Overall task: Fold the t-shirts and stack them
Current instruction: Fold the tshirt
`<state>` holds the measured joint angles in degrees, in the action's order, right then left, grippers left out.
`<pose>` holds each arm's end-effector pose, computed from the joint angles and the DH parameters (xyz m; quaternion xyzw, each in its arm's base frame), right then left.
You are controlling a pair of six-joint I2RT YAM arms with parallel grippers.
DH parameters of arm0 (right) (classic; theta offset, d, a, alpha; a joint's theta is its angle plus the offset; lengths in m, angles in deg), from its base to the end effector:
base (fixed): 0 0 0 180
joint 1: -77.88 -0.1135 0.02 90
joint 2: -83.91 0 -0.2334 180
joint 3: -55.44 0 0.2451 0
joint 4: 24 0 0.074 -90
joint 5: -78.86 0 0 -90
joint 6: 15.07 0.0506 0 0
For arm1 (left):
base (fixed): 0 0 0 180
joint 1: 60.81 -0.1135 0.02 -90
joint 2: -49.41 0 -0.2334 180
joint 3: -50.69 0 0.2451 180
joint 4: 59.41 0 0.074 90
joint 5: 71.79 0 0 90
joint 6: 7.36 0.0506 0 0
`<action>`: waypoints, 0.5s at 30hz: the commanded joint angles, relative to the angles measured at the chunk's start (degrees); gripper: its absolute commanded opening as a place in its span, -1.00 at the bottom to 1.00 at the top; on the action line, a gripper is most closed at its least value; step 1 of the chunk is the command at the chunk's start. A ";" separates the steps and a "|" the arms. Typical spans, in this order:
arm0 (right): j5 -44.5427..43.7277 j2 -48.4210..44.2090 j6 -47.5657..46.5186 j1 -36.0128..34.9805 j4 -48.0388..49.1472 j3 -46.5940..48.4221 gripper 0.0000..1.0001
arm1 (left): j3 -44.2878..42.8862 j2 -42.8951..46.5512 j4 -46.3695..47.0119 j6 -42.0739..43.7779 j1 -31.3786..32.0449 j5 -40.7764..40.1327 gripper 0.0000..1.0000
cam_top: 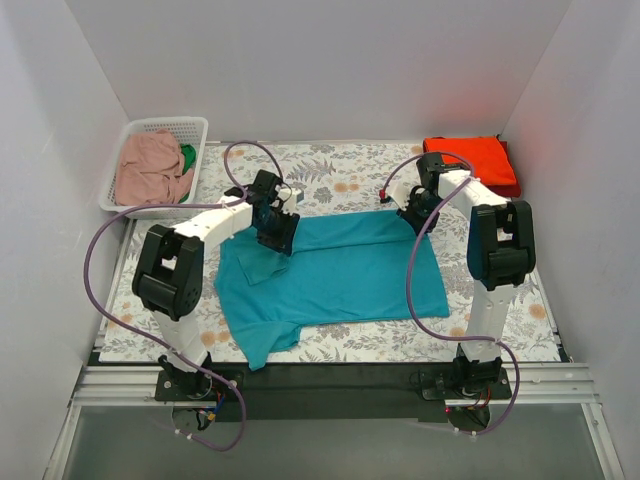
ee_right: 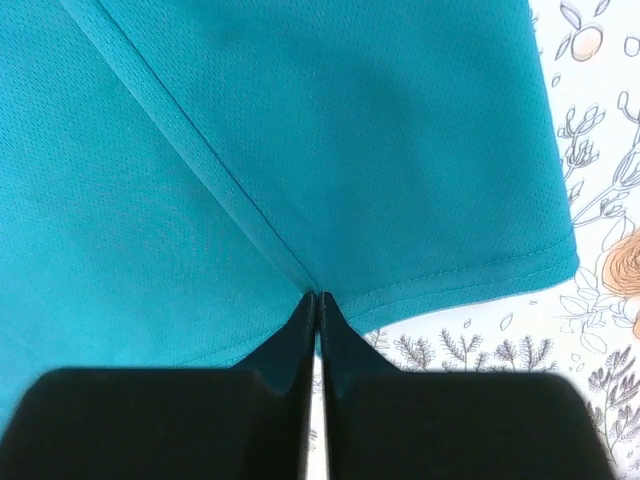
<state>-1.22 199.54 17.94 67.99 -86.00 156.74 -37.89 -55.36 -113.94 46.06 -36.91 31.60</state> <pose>0.3804 0.0752 0.1429 -0.5537 0.8198 0.0313 0.1430 0.3203 -0.1548 0.1545 -0.0887 0.9753 -0.1831 0.0858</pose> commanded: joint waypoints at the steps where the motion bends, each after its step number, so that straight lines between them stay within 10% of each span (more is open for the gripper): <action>1: -0.86 -1.90 -3.47 -0.13 -0.42 -0.74 -0.53 | -3.01 3.07 -0.42 -1.12 -4.46 6.29 -0.24; 6: 4.58 -3.31 -1.46 -0.13 -2.26 2.16 0.13 | -5.04 4.40 -1.22 -1.04 -14.83 10.07 -0.19; 15: 12.14 0.11 7.33 -0.04 -6.22 12.44 0.07 | 2.24 6.94 -0.60 1.24 -23.72 14.30 -0.25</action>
<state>6.27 199.48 21.72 68.01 -89.57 165.18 -38.67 -52.71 -113.79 45.56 -61.68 42.48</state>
